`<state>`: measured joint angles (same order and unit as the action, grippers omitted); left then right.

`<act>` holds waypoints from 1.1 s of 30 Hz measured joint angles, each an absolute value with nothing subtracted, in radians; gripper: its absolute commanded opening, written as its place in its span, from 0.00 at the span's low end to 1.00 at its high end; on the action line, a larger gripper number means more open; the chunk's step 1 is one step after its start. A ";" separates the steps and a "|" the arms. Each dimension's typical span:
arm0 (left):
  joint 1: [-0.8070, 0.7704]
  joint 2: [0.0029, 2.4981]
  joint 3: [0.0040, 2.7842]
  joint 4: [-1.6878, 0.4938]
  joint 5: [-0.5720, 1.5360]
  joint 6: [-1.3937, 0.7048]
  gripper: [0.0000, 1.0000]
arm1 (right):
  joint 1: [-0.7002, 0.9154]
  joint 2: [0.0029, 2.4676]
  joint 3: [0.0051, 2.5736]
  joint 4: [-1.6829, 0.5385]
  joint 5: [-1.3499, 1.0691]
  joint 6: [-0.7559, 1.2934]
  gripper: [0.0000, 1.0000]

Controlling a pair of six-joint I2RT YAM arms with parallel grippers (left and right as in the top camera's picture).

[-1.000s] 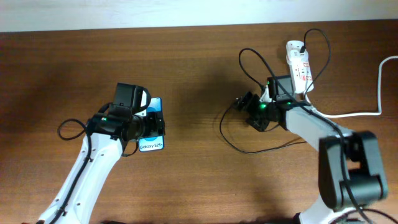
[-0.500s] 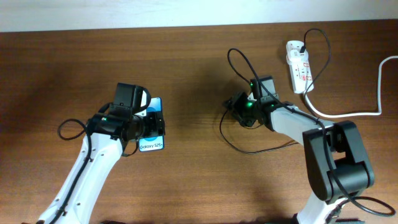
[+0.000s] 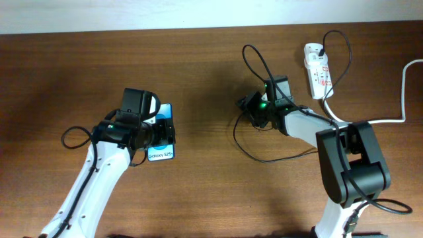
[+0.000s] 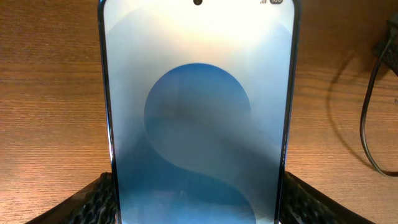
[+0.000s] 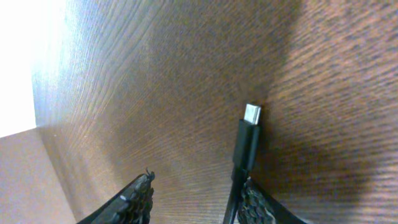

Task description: Plug charger to phone and switch on socket

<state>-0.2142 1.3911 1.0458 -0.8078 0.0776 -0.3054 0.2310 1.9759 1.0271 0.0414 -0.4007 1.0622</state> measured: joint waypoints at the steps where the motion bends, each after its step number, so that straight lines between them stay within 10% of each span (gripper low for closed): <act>1: -0.214 1.391 1.046 -0.808 0.078 -0.305 0.42 | 0.231 1.978 1.028 0.040 -0.400 1.065 0.38; 16: -0.214 1.391 1.046 -0.822 0.078 -0.305 0.43 | 0.231 1.989 1.037 -0.004 -0.336 1.068 0.04; 33: -0.214 1.391 1.046 -0.827 0.081 -0.306 0.42 | 0.229 1.971 1.030 -0.123 -0.503 0.704 0.04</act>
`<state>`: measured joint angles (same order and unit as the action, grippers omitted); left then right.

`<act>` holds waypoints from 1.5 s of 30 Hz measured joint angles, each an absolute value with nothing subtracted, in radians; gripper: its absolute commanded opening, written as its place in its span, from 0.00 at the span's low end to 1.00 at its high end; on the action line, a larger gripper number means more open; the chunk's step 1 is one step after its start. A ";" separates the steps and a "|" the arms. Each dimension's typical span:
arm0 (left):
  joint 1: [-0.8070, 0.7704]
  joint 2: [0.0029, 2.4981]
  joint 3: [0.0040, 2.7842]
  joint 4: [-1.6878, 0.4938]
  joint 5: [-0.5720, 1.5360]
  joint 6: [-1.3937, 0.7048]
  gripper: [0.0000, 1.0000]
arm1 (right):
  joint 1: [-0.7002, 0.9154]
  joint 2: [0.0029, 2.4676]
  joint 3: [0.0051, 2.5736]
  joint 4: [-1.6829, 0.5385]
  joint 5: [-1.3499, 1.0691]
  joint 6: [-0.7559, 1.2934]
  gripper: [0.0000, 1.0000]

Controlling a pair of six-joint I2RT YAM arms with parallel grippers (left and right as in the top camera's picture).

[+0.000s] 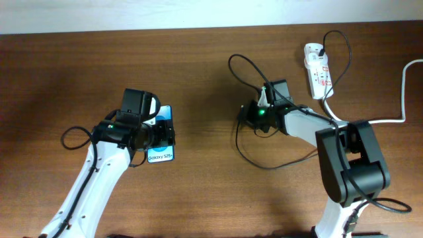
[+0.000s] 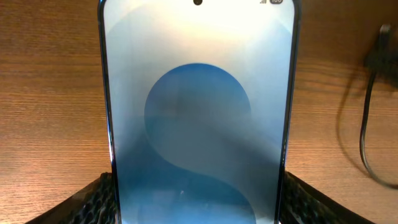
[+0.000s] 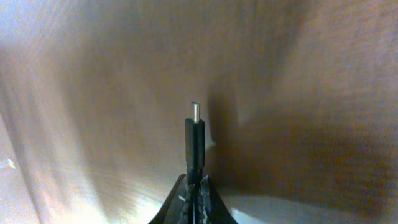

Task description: Plug charger to phone and switch on socket

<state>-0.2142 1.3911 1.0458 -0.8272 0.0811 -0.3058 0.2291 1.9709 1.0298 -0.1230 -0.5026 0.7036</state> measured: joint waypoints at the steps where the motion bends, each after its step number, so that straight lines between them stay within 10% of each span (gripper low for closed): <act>1: -0.214 1.391 1.046 -0.827 0.084 -0.306 0.42 | 0.229 1.962 1.027 -0.148 -0.512 0.681 0.04; 33: -0.214 1.391 1.046 -0.824 0.101 -0.409 0.41 | 0.230 1.820 0.979 -0.465 -0.501 0.336 0.04; 40: -0.214 1.391 1.046 -0.824 0.101 -0.409 0.41 | 0.230 1.805 0.980 -0.471 -0.488 0.332 0.94; 45: -0.214 1.391 1.046 -0.824 0.102 -0.409 0.41 | 0.233 1.783 0.984 -0.484 -0.488 0.328 0.98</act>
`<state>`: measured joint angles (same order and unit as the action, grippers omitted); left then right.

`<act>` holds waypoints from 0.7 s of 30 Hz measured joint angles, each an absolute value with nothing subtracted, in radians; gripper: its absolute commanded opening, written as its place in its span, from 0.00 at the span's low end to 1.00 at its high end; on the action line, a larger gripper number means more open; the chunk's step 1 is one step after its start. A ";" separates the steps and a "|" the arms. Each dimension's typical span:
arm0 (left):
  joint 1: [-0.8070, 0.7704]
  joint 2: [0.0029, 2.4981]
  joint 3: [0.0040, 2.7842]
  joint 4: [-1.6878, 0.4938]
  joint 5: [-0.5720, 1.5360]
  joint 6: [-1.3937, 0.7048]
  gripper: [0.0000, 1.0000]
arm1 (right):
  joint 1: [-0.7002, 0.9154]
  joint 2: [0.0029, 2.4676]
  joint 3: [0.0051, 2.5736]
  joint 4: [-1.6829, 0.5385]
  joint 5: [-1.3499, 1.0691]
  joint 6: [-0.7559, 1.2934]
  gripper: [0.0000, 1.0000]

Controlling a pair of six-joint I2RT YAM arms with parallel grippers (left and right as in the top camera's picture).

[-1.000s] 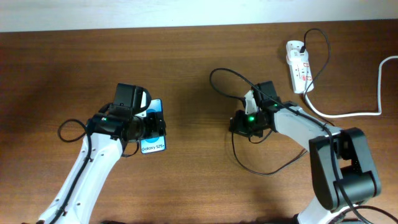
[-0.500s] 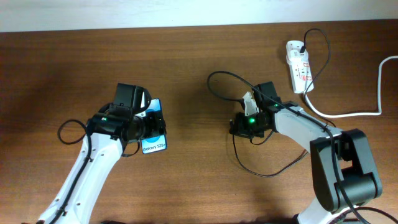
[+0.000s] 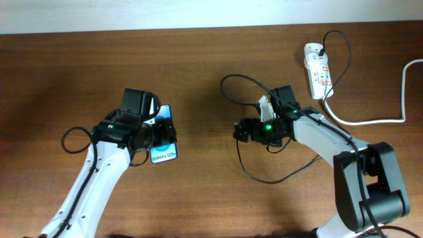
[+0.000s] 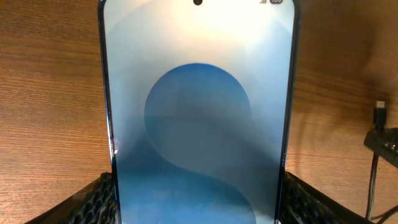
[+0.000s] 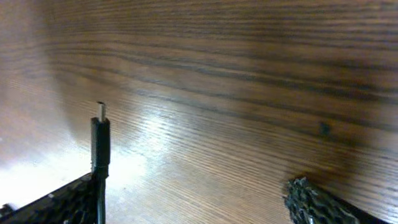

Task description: Plug charger to phone and switch on socket

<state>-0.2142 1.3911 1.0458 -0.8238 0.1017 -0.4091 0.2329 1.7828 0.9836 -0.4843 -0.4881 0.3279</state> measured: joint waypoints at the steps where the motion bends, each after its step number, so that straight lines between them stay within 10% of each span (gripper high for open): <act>1: -0.214 1.391 1.046 -0.824 0.103 -0.412 0.41 | 0.233 1.783 0.988 -0.501 -0.487 0.327 0.98; 21: -0.214 1.391 1.046 -0.812 0.149 -0.539 0.44 | 0.234 1.575 1.208 -0.976 -0.395 0.432 0.98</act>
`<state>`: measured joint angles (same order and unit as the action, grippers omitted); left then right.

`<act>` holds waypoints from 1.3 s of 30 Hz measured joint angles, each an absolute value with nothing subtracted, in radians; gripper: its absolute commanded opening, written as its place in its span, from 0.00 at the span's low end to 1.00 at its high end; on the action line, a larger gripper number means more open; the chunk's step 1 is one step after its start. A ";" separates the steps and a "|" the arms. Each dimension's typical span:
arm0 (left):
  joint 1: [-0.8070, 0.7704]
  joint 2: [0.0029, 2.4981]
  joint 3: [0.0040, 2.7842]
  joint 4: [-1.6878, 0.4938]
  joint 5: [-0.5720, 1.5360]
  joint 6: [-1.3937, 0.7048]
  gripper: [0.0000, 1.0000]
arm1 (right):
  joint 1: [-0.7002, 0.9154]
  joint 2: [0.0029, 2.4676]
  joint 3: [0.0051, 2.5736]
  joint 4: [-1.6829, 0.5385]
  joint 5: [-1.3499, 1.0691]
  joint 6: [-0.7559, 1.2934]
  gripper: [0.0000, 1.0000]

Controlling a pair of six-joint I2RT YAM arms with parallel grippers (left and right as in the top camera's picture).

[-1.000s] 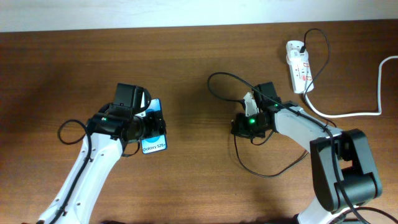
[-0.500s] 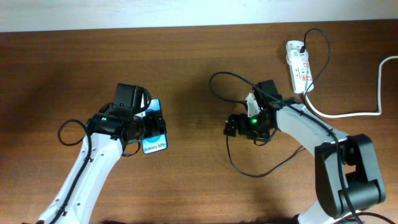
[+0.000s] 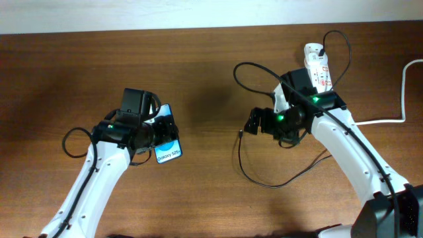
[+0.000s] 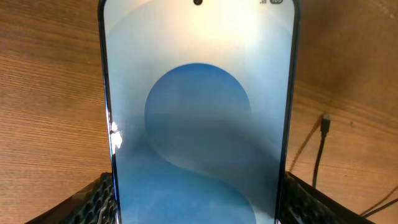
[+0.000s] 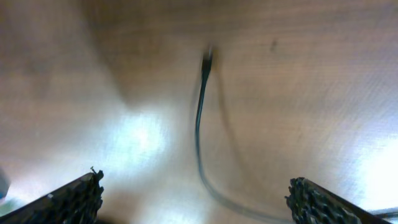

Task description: Plug charger to phone and switch on socket

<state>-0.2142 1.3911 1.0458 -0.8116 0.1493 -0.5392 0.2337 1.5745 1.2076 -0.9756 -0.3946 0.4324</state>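
A blue-and-white phone [image 4: 198, 112] fills the left wrist view, with my left gripper [image 4: 196, 208] shut on its lower end; overhead it is the phone [image 3: 167, 141] held just above the table. The black charger cable's plug [image 5: 207, 57] lies loose on the wood, well clear of my right gripper [image 5: 196, 199], which is open wide and holds nothing. Overhead, the plug [image 3: 240, 134] lies just left of the right gripper [image 3: 256, 123]. The plug [image 4: 325, 122] also shows to the right of the phone. The white socket strip [image 3: 316, 63] lies at the back right.
The black cable [image 3: 264, 182] loops across the table under my right arm and runs up to the socket strip. A white lead [image 3: 390, 119] leaves the strip toward the right edge. Bare brown wood lies between the arms.
The plug, which stood against my right gripper's left finger, now lies on the table. The right gripper stands higher and further right. The left gripper has shifted the phone slightly right.
My right gripper was first open beside the plug on the table. Then it was shut on the plug, then open wide with the plug at one finger, and now the plug lies loose below it. My left gripper has held the phone throughout.
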 measured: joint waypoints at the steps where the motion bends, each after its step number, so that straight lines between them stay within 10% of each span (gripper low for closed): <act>1: -0.214 1.391 1.046 -0.810 0.153 -0.559 0.43 | 0.238 1.575 1.207 -0.993 -0.419 0.438 0.98; 14: -0.214 1.391 1.046 -0.663 0.223 -0.971 0.42 | 0.375 1.502 1.190 -0.957 -0.488 0.447 0.98; 27: -0.214 1.391 1.046 -0.568 0.297 -1.142 0.42 | 0.375 0.842 1.093 -0.812 -0.314 0.485 0.98; 32: -0.214 1.391 1.046 -0.530 0.353 -1.187 0.43 | 0.375 0.909 0.975 -0.654 -0.270 0.567 0.69; 39: -0.214 1.390 1.046 -0.521 0.387 -1.226 0.45 | 0.375 1.209 0.952 -0.406 -0.440 0.592 0.81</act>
<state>-0.2142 1.3903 1.0458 -0.5209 0.3870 -1.2259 0.3752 1.2095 0.9524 -0.4057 -0.4397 0.5922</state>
